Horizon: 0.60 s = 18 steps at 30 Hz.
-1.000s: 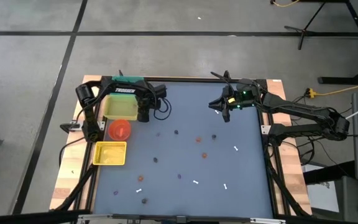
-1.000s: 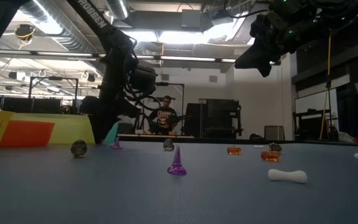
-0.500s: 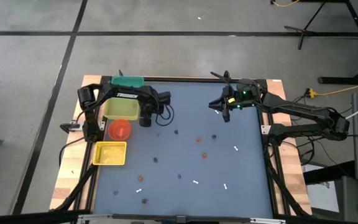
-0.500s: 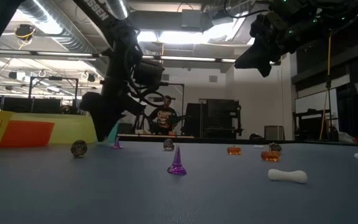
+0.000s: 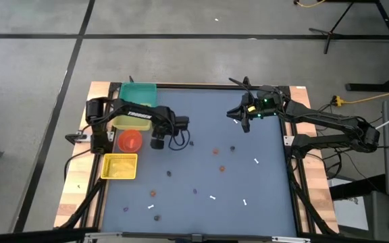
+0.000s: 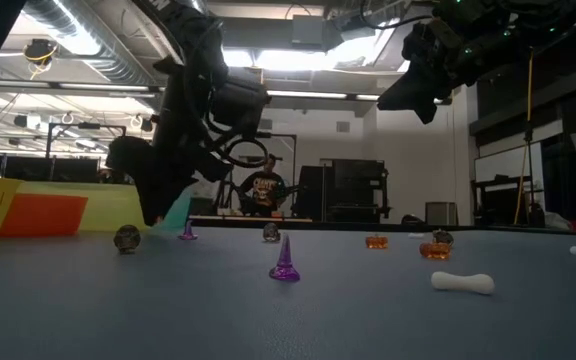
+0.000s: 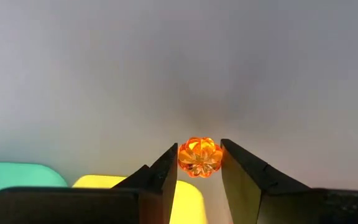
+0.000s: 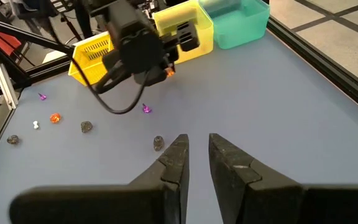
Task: Sort Halloween decoration
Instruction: Put the top left orange pumpkin toy into the orange bin
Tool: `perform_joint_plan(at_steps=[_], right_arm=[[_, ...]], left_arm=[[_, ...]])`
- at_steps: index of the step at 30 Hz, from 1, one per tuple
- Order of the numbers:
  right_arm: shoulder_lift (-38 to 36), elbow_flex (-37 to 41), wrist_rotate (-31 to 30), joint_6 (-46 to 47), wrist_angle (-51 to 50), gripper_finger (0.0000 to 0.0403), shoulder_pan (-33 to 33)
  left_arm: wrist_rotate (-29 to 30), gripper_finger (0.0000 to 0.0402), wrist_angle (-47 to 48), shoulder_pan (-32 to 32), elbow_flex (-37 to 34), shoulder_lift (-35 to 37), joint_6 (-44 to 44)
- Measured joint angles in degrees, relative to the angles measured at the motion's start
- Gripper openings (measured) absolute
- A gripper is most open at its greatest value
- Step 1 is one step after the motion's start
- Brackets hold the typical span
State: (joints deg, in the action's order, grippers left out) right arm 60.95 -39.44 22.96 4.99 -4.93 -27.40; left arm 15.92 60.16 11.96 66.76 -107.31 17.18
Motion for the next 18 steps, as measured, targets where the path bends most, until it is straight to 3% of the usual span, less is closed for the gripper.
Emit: perform_joint_plan(at_steps=[18], right_arm=[[0.0,0.0,0.0,-0.87,0.0,0.006,0.01]], left_arm=[[0.01,0.0096,14.02,-7.57,0.88,0.09,-12.78]])
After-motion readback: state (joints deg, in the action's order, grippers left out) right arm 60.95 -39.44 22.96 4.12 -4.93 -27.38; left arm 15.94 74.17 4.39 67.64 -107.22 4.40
